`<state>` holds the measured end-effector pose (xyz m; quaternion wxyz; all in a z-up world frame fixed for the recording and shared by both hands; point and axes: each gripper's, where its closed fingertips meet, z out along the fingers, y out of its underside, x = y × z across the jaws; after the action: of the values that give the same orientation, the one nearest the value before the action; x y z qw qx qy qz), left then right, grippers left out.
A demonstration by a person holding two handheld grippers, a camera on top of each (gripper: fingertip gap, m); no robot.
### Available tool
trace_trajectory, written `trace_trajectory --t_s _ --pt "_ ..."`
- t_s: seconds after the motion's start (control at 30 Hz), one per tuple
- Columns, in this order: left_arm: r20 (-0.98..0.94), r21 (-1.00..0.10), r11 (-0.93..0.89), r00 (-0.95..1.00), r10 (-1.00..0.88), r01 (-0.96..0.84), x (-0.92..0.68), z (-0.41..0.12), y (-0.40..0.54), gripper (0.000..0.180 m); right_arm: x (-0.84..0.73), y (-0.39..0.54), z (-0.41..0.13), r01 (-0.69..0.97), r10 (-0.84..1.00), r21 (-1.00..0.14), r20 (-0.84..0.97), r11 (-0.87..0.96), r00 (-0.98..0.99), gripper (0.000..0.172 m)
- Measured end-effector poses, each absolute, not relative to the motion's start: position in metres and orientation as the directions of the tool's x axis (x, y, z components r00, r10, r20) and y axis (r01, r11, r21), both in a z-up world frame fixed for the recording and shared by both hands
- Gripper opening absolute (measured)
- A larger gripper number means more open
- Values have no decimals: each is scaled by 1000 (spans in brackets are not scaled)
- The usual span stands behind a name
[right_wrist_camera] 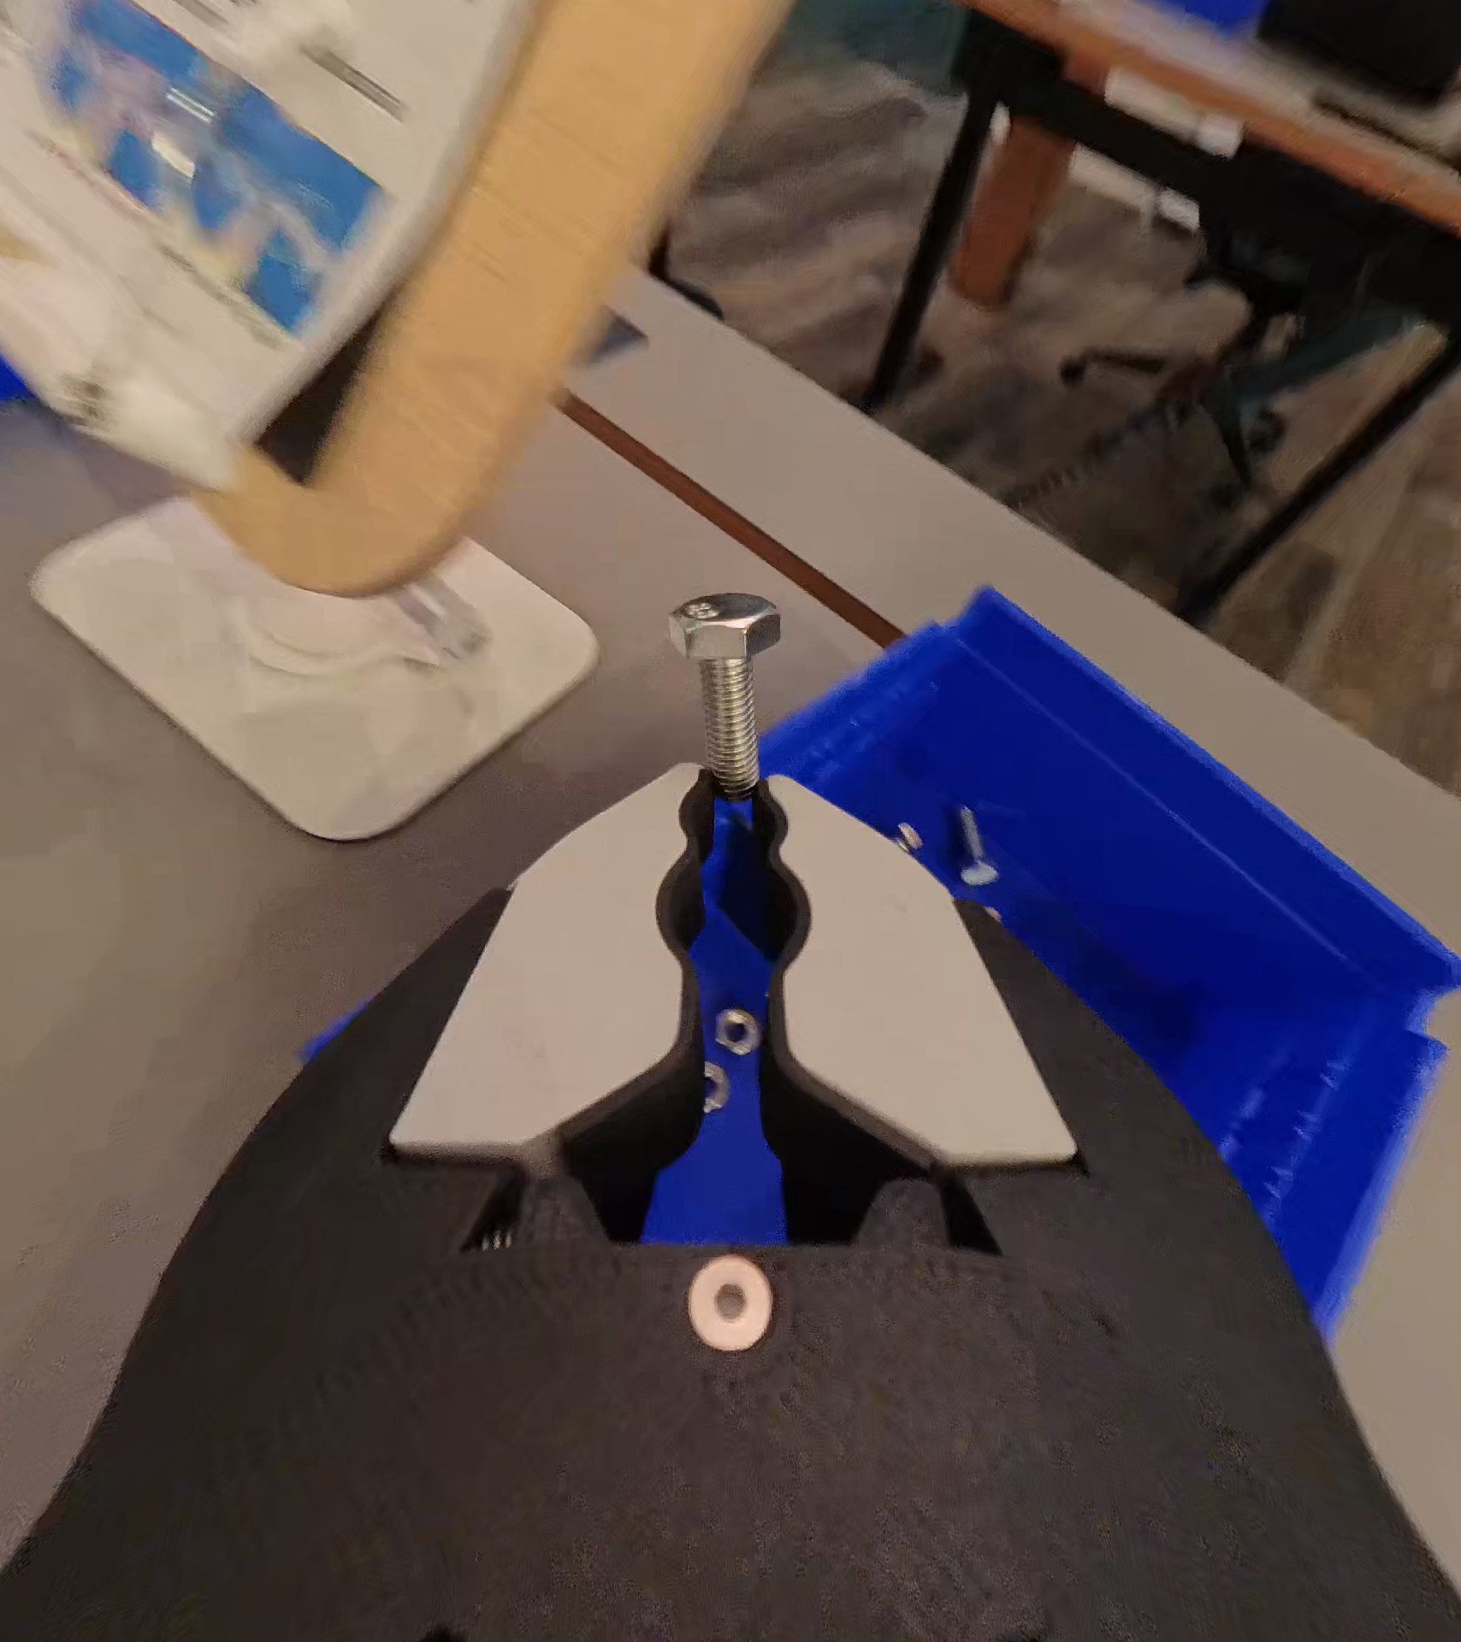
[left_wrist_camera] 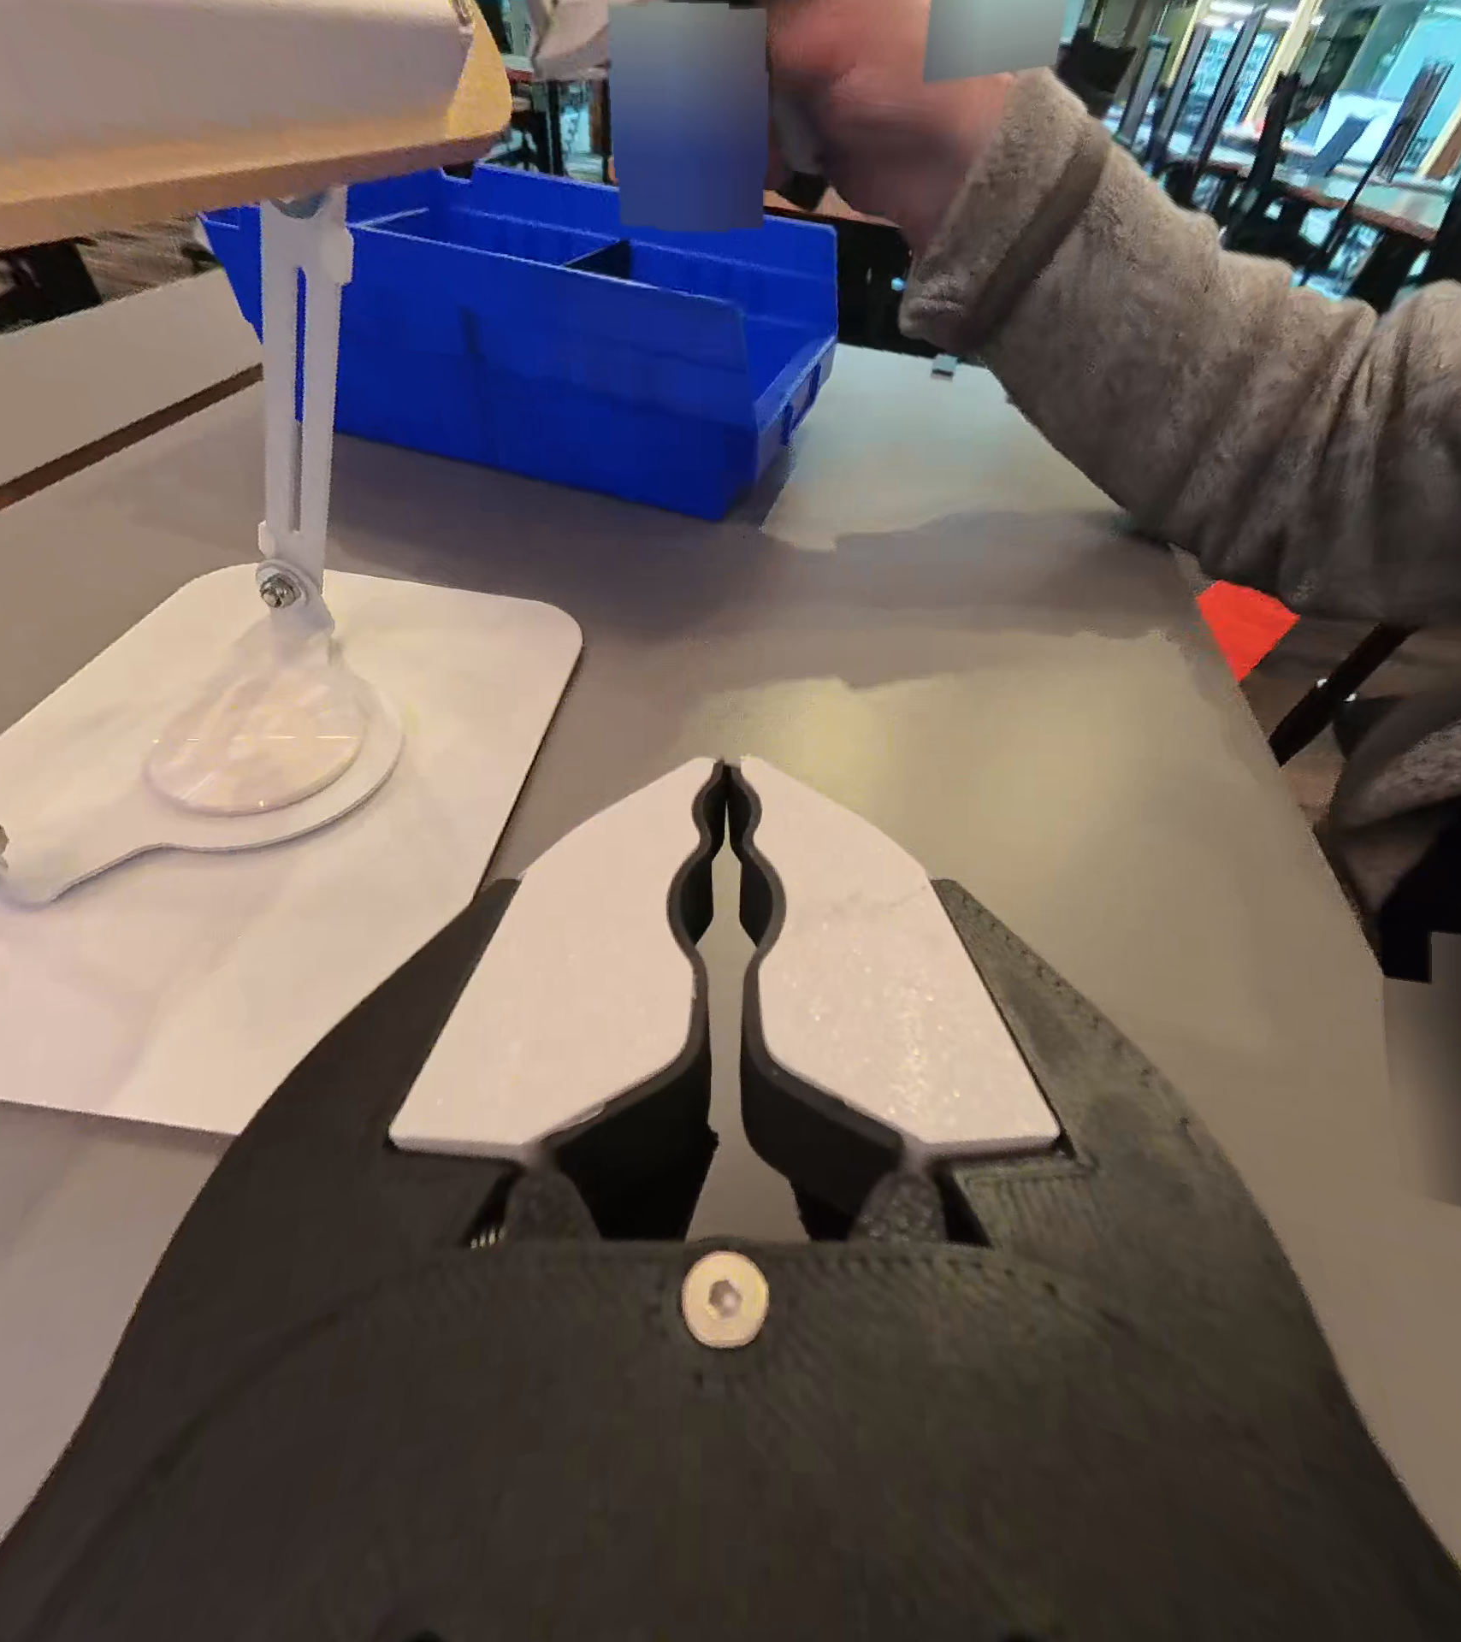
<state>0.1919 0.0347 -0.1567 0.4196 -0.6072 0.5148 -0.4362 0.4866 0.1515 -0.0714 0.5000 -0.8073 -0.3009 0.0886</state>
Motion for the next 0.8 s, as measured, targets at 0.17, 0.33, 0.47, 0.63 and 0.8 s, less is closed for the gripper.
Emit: trace_trajectory --t_s 0.17,0.33,0.47,0.63,0.8 --pt "92 -958 -113 92 -992 -262 194 -157 35 0 534 200 -111 481 511 -695 188 -534 839 9" --pt "85 -957 -108 94 -992 -269 195 -158 37 0 563 231 -157 551 513 -456 217 -699 830 9" --pt "75 -954 -98 90 -993 -282 196 -160 36 0 583 245 -187 530 488 -337 206 -778 848 9" --pt "75 -950 -95 79 -994 -297 198 -162 35 0 599 250 -205 500 453 -250 224 -829 863 17" --pt "80 -951 -99 75 -994 -295 199 -161 35 0 600 251 -187 491 431 -346 238 -799 870 28"
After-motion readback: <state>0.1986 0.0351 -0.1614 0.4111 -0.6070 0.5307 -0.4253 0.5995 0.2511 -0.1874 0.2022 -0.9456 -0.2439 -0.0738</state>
